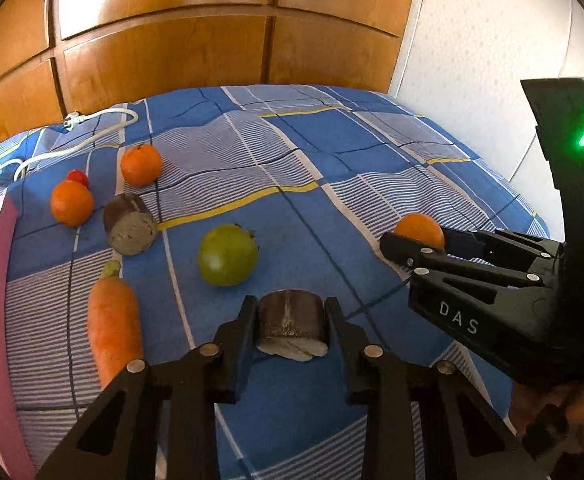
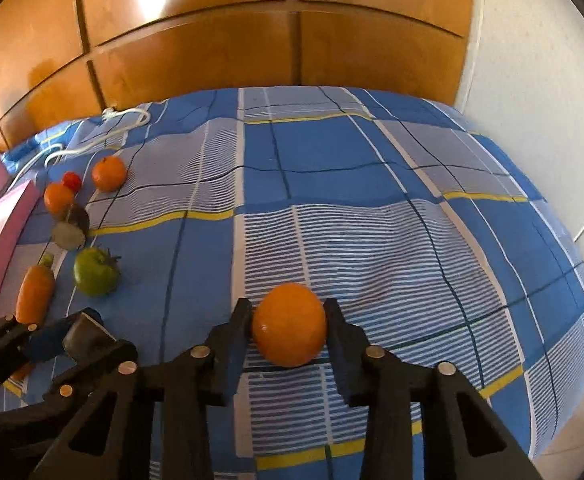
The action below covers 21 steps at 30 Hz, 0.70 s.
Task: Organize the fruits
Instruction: 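Grasp the orange with the right tool while the left tool grasps the dark cylindrical slice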
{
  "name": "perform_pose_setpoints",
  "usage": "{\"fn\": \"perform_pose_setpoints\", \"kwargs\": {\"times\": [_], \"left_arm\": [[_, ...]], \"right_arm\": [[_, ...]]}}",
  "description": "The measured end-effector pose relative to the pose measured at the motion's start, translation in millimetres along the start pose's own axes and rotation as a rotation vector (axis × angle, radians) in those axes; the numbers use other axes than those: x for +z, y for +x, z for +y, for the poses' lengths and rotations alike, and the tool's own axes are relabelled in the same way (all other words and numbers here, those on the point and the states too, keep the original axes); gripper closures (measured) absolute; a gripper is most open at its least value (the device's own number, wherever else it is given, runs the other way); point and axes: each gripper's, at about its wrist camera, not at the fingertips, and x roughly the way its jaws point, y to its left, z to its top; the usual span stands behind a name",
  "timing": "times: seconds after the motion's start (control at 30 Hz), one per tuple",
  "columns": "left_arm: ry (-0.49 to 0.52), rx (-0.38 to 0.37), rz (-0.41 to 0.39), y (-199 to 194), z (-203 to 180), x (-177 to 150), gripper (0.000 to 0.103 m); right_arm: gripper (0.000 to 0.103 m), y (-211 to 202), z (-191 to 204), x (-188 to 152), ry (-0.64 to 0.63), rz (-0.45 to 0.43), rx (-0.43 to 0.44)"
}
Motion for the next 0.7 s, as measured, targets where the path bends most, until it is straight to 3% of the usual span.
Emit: {"fn": "perform_pose_setpoints", "kwargs": {"times": [0.27, 0.7], "left_arm": [[-0.024, 0.024, -0.007, -14.3, 7.2, -8.0, 0.07], [-0.057, 0.054, -0.09, -57.0, 18.8, -8.8, 0.07]], "right_arm": [[0.07, -1.7, 7.3, -2.3, -0.033, -0.003, -0.008], [0.071, -5.9, 22.0, -3.2, -0.078, -0.005, 0.005]]}}
